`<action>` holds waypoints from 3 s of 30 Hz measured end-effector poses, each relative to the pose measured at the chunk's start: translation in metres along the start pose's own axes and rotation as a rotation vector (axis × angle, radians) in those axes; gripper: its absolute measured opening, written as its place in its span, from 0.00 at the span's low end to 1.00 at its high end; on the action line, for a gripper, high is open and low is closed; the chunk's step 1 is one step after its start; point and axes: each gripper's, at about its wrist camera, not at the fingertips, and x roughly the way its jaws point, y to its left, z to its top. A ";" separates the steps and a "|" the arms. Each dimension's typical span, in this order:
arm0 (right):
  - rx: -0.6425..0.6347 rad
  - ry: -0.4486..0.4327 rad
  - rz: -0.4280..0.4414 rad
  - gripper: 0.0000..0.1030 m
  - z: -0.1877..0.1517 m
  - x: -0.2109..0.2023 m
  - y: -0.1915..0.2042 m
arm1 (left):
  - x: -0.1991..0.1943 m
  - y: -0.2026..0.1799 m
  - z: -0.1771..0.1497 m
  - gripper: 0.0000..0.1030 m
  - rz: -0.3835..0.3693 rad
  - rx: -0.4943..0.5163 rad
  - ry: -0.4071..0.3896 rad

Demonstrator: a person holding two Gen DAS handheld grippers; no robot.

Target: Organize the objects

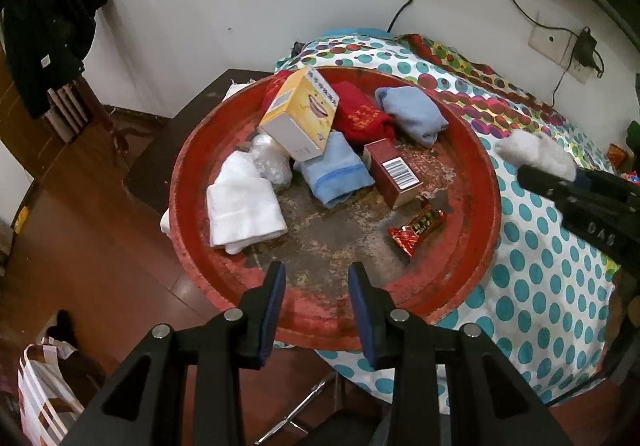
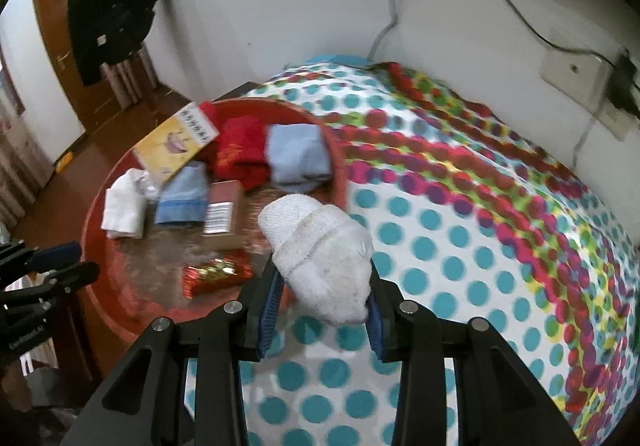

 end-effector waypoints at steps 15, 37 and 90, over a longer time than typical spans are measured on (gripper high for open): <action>-0.030 0.082 0.002 0.35 0.030 0.035 0.054 | -0.002 0.035 0.005 0.45 0.024 -0.088 -0.004; -0.007 0.168 -0.038 0.37 0.049 0.067 0.076 | 0.009 0.053 0.004 0.46 0.057 -0.135 0.059; 0.007 0.199 -0.109 0.96 -0.007 -0.009 0.076 | 0.009 0.029 0.020 0.46 0.037 -0.182 0.097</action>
